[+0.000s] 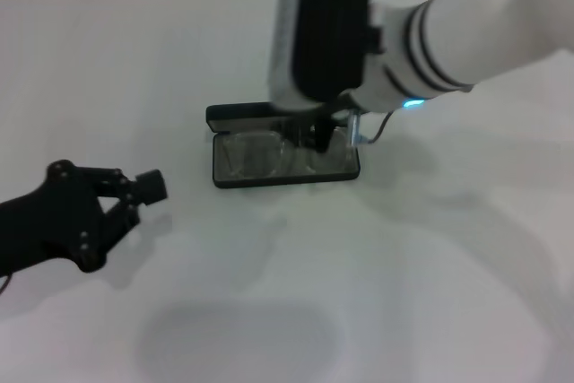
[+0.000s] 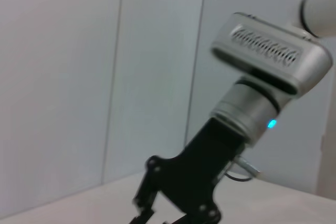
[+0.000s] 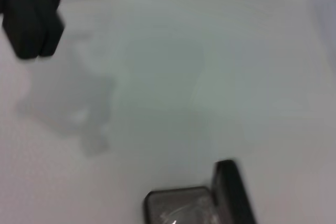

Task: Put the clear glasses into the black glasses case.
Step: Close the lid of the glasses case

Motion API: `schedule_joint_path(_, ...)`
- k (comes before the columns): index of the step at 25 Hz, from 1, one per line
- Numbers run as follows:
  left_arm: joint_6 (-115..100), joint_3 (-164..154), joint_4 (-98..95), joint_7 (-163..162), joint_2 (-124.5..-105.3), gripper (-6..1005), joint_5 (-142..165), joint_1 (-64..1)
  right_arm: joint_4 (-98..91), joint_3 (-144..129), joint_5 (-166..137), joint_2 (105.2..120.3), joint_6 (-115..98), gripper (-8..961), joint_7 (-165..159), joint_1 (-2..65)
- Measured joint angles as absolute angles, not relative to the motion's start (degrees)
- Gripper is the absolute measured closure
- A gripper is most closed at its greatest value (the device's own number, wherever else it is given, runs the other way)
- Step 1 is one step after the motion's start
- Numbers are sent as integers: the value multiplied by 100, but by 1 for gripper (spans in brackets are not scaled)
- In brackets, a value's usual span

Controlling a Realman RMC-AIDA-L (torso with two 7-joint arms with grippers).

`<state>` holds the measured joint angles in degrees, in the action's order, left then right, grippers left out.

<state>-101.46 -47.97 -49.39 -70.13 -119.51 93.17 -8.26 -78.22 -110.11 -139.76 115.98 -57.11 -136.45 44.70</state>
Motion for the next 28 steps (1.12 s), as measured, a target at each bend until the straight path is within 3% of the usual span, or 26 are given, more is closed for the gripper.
schedule_joint_path(6, -10147, -4697, -4929, -7013, -11959, 963, 9008, -884, -8509, -10519, -13302, 11587, -4475, 713, -12749, 2677)
schedule_joint_path(8, -10145, -4694, -4889, -7014, -11961, 963, 8940, -1015, -8516, -10464, -13063, 11577, -4342, 711, -12576, 2486)
schedule_joint_path(9, -10141, -4695, -4842, -7013, -11961, 963, 8924, -1123, -8499, -10208, -12136, 11550, -4169, 710, -11958, 1977)
schedule_joint_path(11, -10111, -4694, -4734, -7010, -11962, 963, 8911, -1330, -8408, -9871, -11272, 11544, -4260, 708, -11357, 1693)
schedule_joint_path(15, -9875, -4701, -4623, -7006, -11963, 963, 8906, -1694, -7717, -8750, -9044, 11544, -5358, 704, -9860, 1506)
schedule_joint_path(19, -9460, -4716, -4253, -7005, -11971, 963, 8878, -2229, -5743, -7072, -6988, 11532, -7668, 699, -8350, 1750)
schedule_joint_path(23, -8955, -4725, -3636, -7003, -11973, 963, 8629, -2777, -3985, -5841, -6685, 11504, -9119, 695, -7531, 2015)
schedule_joint_path(28, -7936, -5213, -3078, -6984, -11996, 963, 8521, -3407, -3085, -5642, -6897, 11515, -9224, 689, -6800, 1878)
